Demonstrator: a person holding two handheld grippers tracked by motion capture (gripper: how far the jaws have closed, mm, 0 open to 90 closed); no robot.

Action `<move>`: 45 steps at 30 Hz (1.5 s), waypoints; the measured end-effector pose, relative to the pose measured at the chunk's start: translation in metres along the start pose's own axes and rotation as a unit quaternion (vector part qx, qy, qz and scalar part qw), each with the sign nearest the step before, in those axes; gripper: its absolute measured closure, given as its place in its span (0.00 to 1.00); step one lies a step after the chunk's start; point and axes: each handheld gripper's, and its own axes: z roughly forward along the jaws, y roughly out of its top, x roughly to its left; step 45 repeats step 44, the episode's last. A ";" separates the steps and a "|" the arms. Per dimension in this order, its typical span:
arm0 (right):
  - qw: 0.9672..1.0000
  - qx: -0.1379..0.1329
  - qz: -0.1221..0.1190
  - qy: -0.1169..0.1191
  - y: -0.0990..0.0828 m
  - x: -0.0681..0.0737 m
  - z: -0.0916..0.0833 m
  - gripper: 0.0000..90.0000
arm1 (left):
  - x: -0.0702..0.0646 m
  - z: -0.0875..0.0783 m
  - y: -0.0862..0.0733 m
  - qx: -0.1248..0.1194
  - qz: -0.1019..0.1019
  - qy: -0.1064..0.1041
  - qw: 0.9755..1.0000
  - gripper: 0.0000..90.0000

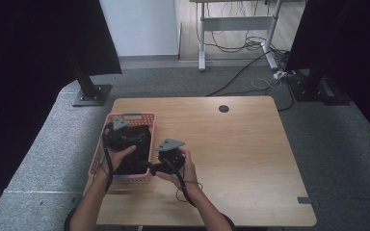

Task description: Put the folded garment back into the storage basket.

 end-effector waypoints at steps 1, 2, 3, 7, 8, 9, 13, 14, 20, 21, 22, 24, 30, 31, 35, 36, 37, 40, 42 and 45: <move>1.000 0.000 0.002 -0.001 -0.004 -0.004 -0.004 0.27 | -0.006 0.001 -0.001 -0.003 0.000 -0.009 1.000 0.26; 1.000 0.000 0.003 -0.004 -0.008 -0.007 -0.009 0.27 | -0.013 0.002 -0.003 -0.004 0.002 -0.017 1.000 0.26; 1.000 -0.001 0.005 -0.010 -0.012 -0.011 -0.013 0.27 | -0.019 0.003 -0.005 -0.006 0.003 -0.027 1.000 0.26; 1.000 -0.007 0.014 -0.017 -0.027 -0.023 -0.033 0.27 | -0.047 0.006 -0.013 -0.009 0.022 -0.050 0.998 0.26; 1.000 -0.007 0.014 -0.018 -0.032 -0.026 -0.038 0.27 | -0.054 0.007 -0.015 -0.010 0.032 -0.051 0.998 0.26; 1.000 -0.006 0.013 -0.020 -0.036 -0.028 -0.042 0.27 | -0.061 0.008 -0.017 -0.011 0.041 -0.052 0.998 0.26; 1.000 -0.004 0.009 -0.028 -0.053 -0.034 -0.060 0.28 | -0.085 0.006 -0.028 -0.015 0.060 -0.071 0.996 0.27; 1.000 -0.003 0.009 -0.029 -0.058 -0.036 -0.064 0.28 | -0.091 0.004 -0.031 -0.017 0.065 -0.074 0.995 0.27; 0.999 0.018 0.002 -0.047 -0.090 -0.044 -0.089 0.29 | -0.115 -0.006 -0.051 -0.026 0.088 -0.095 0.991 0.27; 0.998 0.022 0.005 -0.051 -0.096 -0.046 -0.093 0.29 | -0.118 -0.008 -0.054 -0.024 0.088 -0.102 0.991 0.28; 0.998 0.023 0.006 -0.055 -0.101 -0.048 -0.098 0.29 | -0.120 -0.009 -0.058 -0.021 0.088 -0.111 0.990 0.28; 0.998 0.028 0.010 -0.061 -0.113 -0.052 -0.107 0.29 | -0.124 -0.010 -0.064 -0.018 0.085 -0.121 0.989 0.28; 0.995 0.052 0.022 -0.081 -0.147 -0.065 -0.131 0.29 | -0.133 -0.007 -0.086 -0.001 0.094 -0.129 0.987 0.27; 0.995 0.054 0.027 -0.082 -0.152 -0.067 -0.134 0.29 | -0.134 -0.007 -0.088 0.001 0.092 -0.131 0.987 0.27; 0.994 0.059 0.038 -0.089 -0.167 -0.070 -0.142 0.29 | -0.138 -0.005 -0.094 0.003 0.090 -0.137 0.986 0.27; 0.993 0.060 0.043 -0.095 -0.173 -0.072 -0.146 0.28 | -0.139 -0.004 -0.095 0.001 0.088 -0.139 0.986 0.27; 0.993 0.059 0.045 -0.096 -0.174 -0.072 -0.147 0.28 | -0.141 -0.004 -0.096 -0.001 0.086 -0.145 0.986 0.27; 0.993 0.052 0.047 -0.098 -0.173 -0.073 -0.150 0.26 | -0.144 -0.004 -0.097 -0.002 0.087 -0.147 0.985 0.27; 0.993 0.050 0.047 -0.098 -0.173 -0.074 -0.151 0.26 | -0.145 -0.003 -0.097 0.000 0.089 -0.147 0.985 0.27; 0.993 0.048 0.049 -0.098 -0.173 -0.074 -0.151 0.26 | -0.146 -0.002 -0.098 0.003 0.091 -0.146 0.985 0.26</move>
